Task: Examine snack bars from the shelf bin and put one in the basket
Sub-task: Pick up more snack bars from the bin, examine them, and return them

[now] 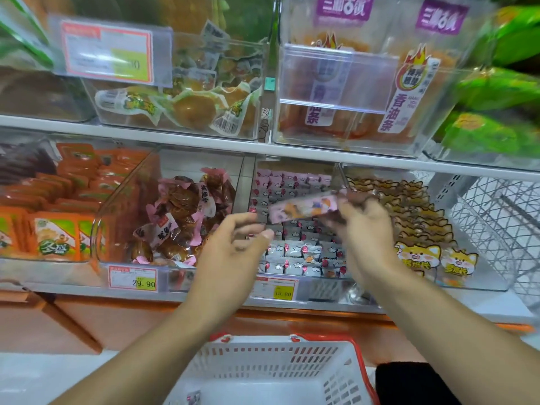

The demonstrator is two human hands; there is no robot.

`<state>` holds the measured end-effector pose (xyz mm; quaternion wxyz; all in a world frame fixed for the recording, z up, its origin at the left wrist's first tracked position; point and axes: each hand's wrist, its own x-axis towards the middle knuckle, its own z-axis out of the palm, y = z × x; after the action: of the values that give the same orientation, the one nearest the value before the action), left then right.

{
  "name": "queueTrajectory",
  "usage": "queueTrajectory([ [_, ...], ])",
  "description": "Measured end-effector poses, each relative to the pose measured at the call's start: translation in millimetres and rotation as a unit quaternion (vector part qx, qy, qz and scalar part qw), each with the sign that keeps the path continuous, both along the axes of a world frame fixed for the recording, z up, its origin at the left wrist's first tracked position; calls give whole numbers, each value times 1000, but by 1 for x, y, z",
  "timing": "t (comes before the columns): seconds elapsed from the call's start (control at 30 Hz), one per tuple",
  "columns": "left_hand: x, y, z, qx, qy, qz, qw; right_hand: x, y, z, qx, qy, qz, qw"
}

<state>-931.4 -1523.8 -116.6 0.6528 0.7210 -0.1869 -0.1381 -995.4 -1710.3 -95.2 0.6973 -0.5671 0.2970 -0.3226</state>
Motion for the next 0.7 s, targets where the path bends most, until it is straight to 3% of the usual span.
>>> queueTrajectory([
  [0.13,6,13,-1,-86,146,42,985,-19,31,-5,103,-33,91,990],
  [0.23,7,22,-7,-82,178,43,980,-24,33,-9,145,-23,115,982],
  [0.57,11,39,-17,-76,133,-10,988,-22,22,-19,194,2,162,968],
  [0.7,13,39,-23,-53,94,11,994,-19,22,-20,199,-6,176,964],
])
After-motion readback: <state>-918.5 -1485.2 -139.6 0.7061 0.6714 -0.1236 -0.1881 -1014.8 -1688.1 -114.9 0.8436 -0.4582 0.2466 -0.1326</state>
